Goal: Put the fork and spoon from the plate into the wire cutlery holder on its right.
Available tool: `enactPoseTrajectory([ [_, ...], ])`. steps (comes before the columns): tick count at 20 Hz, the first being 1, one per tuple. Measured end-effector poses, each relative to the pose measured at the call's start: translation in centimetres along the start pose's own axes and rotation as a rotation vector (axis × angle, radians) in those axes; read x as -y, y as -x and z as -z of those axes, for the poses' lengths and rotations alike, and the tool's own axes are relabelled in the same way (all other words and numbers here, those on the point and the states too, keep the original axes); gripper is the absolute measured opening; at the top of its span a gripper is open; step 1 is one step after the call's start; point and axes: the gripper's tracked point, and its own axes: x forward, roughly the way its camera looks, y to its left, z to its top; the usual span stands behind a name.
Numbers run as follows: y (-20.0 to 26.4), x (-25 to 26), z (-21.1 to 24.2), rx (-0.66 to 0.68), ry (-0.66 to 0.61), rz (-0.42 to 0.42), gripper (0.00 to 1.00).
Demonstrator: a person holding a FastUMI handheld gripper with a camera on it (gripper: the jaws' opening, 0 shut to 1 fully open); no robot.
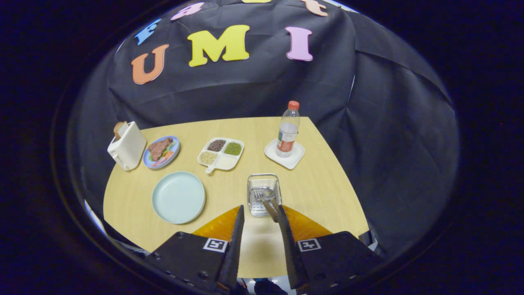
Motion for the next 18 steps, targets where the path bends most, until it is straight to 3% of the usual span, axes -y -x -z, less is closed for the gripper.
enactPoseTrajectory([
  [5, 2.2, -2.0, -3.4, 0.148, 0.031, -0.033, 0.73],
  [11, 6.2, -5.1, -8.3, 0.316, 0.034, -0.051, 0.73],
  [18, 11.7, -9.0, -12.8, 0.473, 0.070, -0.082, 0.86],
])
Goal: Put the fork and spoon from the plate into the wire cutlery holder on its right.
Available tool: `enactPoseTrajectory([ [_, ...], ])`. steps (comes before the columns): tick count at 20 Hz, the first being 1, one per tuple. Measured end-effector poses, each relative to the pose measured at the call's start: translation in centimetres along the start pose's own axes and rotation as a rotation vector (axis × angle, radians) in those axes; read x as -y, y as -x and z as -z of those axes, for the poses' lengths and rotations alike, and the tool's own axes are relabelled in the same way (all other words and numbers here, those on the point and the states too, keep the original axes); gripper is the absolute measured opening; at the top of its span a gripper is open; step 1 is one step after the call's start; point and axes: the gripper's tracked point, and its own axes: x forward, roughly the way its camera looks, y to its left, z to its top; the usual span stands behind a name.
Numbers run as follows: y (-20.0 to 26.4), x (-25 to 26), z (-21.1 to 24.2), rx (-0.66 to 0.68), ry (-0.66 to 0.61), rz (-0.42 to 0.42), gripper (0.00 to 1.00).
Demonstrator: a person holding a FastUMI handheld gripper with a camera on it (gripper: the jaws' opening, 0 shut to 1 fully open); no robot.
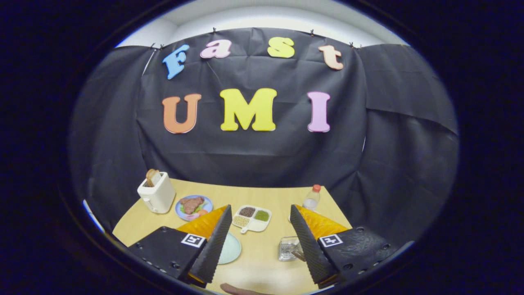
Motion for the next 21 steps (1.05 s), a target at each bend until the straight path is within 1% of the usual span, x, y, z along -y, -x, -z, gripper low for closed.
enactPoseTrajectory([
  [2, 1.8, -0.2, -2.9, 0.065, 0.027, -0.008, 0.89],
  [5, 3.7, -1.0, -5.1, 0.159, 0.071, -0.009, 0.94],
  [6, 4.2, -1.1, -5.5, 0.180, 0.081, -0.008, 0.95],
  [10, 5.3, -1.7, -5.2, 0.192, 0.079, -0.010, 0.95],
  [16, 5.8, -2.0, -5.2, 0.220, 0.065, -0.014, 0.95],
  [21, 5.7, -2.4, -4.8, 0.210, 0.055, -0.024, 0.95],
])
